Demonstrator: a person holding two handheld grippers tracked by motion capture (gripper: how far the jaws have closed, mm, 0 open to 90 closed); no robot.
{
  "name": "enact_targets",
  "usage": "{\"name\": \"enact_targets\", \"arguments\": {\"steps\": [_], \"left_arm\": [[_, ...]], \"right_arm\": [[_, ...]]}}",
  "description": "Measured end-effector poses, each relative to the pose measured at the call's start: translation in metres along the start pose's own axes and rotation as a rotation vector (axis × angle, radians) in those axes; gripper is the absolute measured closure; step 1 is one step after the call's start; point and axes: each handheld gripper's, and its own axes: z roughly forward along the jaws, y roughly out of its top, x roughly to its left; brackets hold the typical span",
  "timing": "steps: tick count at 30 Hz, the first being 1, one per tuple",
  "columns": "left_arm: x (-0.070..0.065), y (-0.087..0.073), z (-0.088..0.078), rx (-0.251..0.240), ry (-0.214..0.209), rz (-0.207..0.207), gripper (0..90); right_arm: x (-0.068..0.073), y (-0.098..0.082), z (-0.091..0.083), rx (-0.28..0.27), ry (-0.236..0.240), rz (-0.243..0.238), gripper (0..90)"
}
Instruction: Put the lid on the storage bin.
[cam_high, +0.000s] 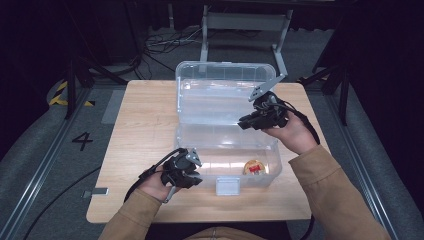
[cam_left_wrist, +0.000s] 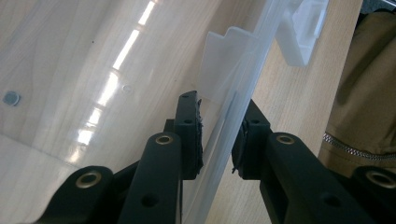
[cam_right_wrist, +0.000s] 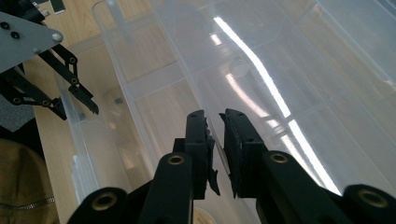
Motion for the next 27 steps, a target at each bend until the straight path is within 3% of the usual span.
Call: {"name": "enact_targets", "arguments": {"steps": [27], "left_arm": [[0.000, 0.000, 0.000, 0.003, -0.004, -0.007, 74.9]], "right_arm": [[0.019, -0.013, -0.003, -0.006, 0.009, -0.018, 80.9]]}}
